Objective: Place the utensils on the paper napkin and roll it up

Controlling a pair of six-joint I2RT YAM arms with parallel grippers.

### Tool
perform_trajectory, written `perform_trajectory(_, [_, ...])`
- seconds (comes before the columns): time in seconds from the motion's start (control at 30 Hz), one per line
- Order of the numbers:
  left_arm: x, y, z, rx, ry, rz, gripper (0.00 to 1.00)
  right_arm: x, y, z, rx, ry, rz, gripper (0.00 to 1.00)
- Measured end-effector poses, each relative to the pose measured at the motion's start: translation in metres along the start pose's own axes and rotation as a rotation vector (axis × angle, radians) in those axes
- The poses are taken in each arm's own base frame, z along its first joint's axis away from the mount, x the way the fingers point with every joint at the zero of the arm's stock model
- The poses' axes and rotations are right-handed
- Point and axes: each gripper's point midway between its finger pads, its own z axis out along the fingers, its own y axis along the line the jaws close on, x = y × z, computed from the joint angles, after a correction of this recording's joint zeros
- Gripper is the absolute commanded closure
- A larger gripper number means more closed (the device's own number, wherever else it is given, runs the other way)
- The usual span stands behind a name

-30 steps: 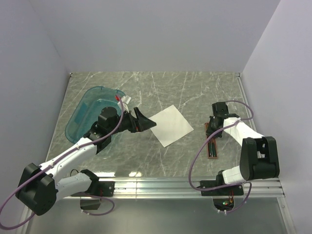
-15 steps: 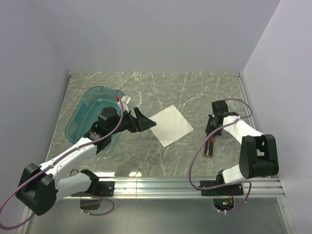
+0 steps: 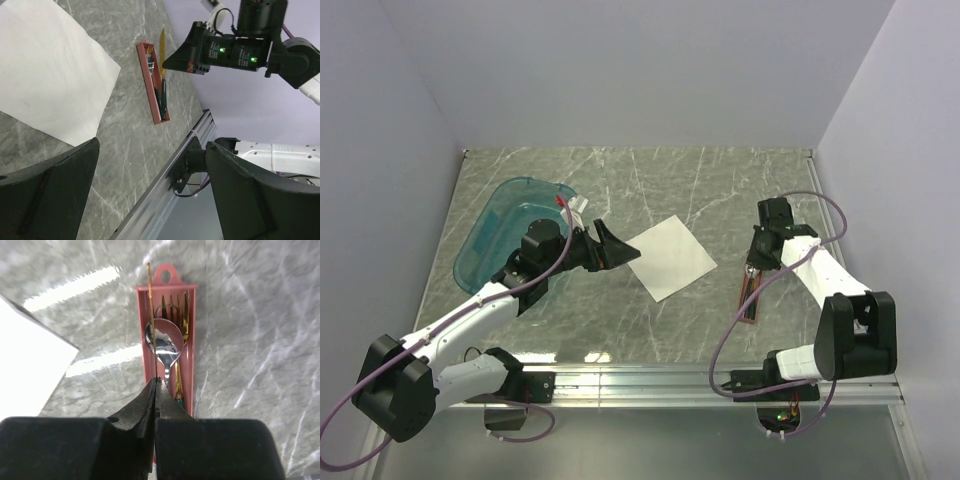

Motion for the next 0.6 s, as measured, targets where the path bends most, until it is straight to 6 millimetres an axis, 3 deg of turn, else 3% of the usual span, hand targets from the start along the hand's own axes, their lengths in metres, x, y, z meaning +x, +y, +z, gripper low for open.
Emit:
perform_trajectory(0.17, [-0.002, 0.005, 0.0, -0.026, -0.012, -0.001, 0.06, -0.017, 0.008, -0.017, -0.027, -0.052, 0.006, 1.0])
perform_trajectory(0.3, [-0.005, 0.014, 0.0, -0.082, -0.031, 0.006, 0.06, -0.035, 0.04, -0.035, -0.112, -0.104, -0.013, 1.0])
perform_trajectory(0.37, [-0.008, 0.017, -0.002, -0.108, -0.046, 0.008, 0.06, -0.044, 0.068, -0.045, -0.182, -0.129, -0.036, 1.0])
perform_trajectory(0.47, [-0.016, 0.02, -0.007, -0.149, -0.083, 0.021, 0.06, -0.053, 0.125, -0.05, -0.313, -0.139, -0.079, 1.0])
perform_trajectory(0.6, [-0.025, 0.026, -0.013, -0.2, -0.136, 0.031, 0.06, -0.049, 0.196, -0.033, -0.45, -0.091, -0.127, 1.0])
